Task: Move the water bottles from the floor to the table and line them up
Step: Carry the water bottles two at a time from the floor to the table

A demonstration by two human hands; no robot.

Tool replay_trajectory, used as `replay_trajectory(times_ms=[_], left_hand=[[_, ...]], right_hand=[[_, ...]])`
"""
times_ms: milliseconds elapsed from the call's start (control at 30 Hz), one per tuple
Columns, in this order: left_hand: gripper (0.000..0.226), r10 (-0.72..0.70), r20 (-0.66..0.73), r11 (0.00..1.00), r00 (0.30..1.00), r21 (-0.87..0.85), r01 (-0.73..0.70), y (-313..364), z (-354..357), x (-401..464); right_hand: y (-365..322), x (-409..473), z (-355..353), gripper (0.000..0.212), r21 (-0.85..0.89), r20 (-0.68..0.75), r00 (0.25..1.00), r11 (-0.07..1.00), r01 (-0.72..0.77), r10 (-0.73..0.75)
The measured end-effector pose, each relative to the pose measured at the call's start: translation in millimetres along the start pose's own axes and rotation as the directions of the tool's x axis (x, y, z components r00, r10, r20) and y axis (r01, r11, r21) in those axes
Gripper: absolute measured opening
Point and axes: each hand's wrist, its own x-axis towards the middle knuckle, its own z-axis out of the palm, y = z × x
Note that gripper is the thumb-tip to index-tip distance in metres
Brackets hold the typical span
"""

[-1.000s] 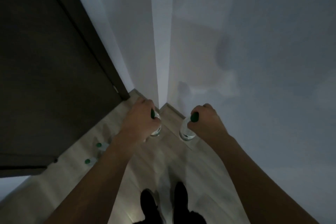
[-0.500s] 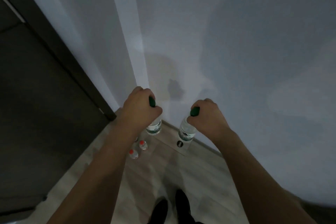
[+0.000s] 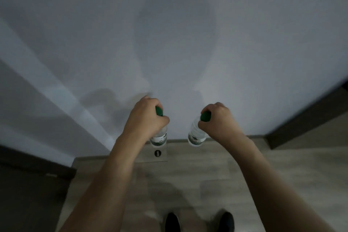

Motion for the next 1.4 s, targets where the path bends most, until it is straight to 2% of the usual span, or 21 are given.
replay_trajectory(times_ms=[300, 667, 933, 1233, 1400], left_hand=[[0.015, 0.273, 0.157, 0.96, 0.949, 0.021, -0.28, 143.1, 98.0, -3.5], [0.011, 0.502, 0.348, 0.846, 0.792, -0.01, -0.533, 346.2, 251.4, -73.8], [0.011, 0.644, 0.454, 0.722, 0.616, -0.094, -0.685, 481.1, 342.1, -146.8], [0.012, 0.76, 0.53, 0.551, 0.375, -0.22, -0.805, 602.5, 418.2, -214.8], [0.017, 0.791, 0.549, 0.467, 0.27, -0.257, -0.846, 660.5, 467.6, -237.3]], right_hand=[[131.6, -71.5, -88.7, 0.024, 0.055, -0.185, 0.958, 0.976, -0.211, 0.217], [315.2, -201.2, -210.8, 0.018, 0.137, -0.345, 0.818, 0.887, -0.441, 0.46], [423.8, -306.4, -277.9, 0.021, 0.242, -0.434, 0.656, 0.781, -0.575, 0.618], [498.1, -399.0, -332.9, 0.02, 0.368, -0.53, 0.411, 0.637, -0.677, 0.742], [546.3, -425.8, -356.8, 0.021, 0.405, -0.545, 0.296, 0.556, -0.726, 0.784]])
